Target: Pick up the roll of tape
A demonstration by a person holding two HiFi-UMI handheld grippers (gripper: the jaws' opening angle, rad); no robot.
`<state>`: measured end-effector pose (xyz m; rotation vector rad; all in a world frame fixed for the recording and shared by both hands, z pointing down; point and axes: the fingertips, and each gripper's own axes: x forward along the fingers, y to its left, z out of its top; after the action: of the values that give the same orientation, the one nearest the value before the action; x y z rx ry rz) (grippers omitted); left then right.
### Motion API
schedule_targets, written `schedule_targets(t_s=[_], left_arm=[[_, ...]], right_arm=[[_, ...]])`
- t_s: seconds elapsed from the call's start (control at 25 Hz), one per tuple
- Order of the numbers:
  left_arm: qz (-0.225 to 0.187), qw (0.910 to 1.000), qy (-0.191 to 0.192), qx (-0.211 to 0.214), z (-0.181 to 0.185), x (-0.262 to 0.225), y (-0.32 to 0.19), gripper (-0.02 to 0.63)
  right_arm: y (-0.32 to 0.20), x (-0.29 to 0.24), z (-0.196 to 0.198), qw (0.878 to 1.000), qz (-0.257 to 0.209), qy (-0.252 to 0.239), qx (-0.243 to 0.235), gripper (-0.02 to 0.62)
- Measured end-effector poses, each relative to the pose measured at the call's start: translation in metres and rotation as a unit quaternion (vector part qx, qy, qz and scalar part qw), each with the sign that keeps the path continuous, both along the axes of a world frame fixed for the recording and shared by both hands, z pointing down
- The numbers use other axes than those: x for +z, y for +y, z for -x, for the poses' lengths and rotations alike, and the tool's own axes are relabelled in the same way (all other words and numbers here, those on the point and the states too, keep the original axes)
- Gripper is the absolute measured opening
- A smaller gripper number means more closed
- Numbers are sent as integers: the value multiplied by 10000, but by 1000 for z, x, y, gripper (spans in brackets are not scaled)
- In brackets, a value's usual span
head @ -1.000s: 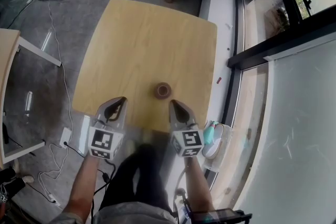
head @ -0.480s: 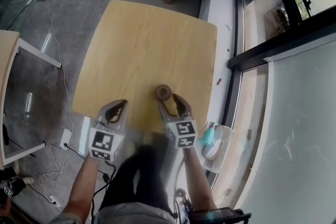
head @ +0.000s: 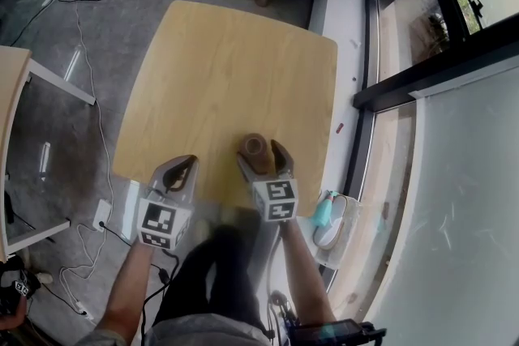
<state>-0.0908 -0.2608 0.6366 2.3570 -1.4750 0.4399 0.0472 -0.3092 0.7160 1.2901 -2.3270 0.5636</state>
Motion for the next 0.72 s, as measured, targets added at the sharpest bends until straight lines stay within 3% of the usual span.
schedule_targets(t_s=[0.28,0.48,0.72], left_arm=[[5,10000,5,-43,3,3,-4,0],[7,10000,9,-61,4,4,-7,0],[41,9999,-4,-140,12,8,-8,0]], right_arm=[[-5,8,4,9998,3,183,-39,422],[-7,15,6,9986,18,512,-125,377],[-7,16,10,9984,20,540,-146,352]])
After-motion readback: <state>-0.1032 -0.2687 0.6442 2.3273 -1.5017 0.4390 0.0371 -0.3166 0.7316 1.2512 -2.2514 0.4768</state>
